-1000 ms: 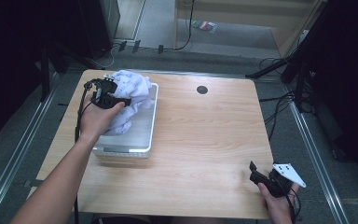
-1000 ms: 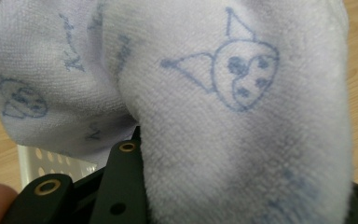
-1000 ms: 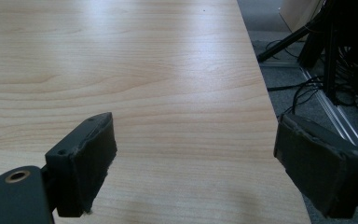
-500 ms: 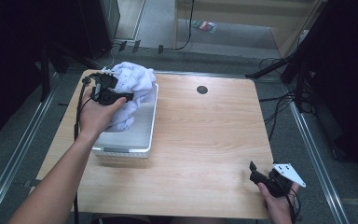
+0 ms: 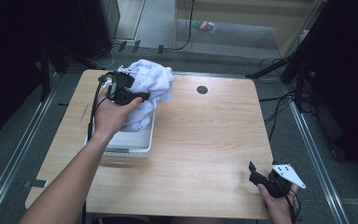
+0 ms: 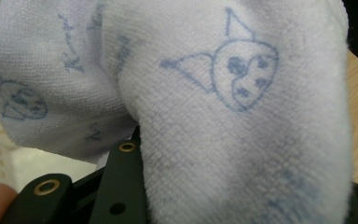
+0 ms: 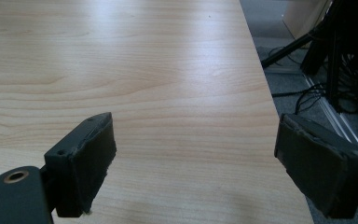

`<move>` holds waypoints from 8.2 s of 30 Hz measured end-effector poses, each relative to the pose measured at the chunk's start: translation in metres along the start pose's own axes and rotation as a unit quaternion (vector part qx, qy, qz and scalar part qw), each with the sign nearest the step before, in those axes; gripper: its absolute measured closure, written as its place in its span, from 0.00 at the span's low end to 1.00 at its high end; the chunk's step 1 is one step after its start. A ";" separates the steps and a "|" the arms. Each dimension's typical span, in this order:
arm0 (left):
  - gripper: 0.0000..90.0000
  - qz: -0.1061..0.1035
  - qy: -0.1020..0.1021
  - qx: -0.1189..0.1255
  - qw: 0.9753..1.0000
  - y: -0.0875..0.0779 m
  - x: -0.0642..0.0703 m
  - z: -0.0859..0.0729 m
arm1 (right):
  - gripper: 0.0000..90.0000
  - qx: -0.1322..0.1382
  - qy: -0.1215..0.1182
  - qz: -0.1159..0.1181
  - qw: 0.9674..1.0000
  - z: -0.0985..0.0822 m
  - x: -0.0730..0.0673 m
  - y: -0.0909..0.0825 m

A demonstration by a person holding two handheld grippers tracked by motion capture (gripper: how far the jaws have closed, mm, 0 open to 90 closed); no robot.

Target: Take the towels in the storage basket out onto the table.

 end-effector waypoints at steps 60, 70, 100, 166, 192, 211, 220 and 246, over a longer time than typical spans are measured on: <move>0.65 -0.054 -0.010 -0.019 0.998 0.117 0.105 -0.037 | 0.15 0.018 0.000 0.014 1.000 0.000 -0.002 -0.002; 0.64 -0.047 0.001 -0.065 0.997 0.150 0.114 -0.067 | 0.15 0.016 0.001 0.011 1.000 0.000 -0.002 -0.002; 0.00 -0.079 0.019 -0.113 0.990 0.138 0.123 -0.061 | 0.15 0.012 0.001 0.012 1.000 0.000 -0.001 -0.001; 0.00 0.030 -0.040 -0.004 0.999 -0.011 -0.035 -0.056 | 0.15 0.003 0.005 0.002 1.000 0.000 -0.001 0.001; 0.00 0.085 -0.090 0.031 0.992 -0.078 -0.111 -0.111 | 0.15 -0.001 0.006 -0.002 1.000 0.000 -0.001 0.001; 0.00 0.105 -0.139 0.060 0.983 -0.122 -0.151 -0.167 | 0.15 -0.003 0.005 -0.003 1.000 0.000 -0.001 0.001; 0.00 0.115 -0.146 0.063 0.981 -0.123 -0.156 -0.199 | 0.15 -0.004 0.004 -0.003 1.000 0.000 -0.001 0.002; 0.00 0.147 -0.102 0.097 0.979 -0.103 -0.154 -0.261 | 0.15 -0.004 0.003 -0.002 1.000 0.000 -0.001 0.002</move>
Point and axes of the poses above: each handheld gripper's, and its own axes: y roughly forward along the jaws, z roughly out of its top, x roughly to its right, the point moved 2 cm from there along y, roughly forward along the jaws, and after that the axes turned 8 degrees about x, right-handed, at the moved point
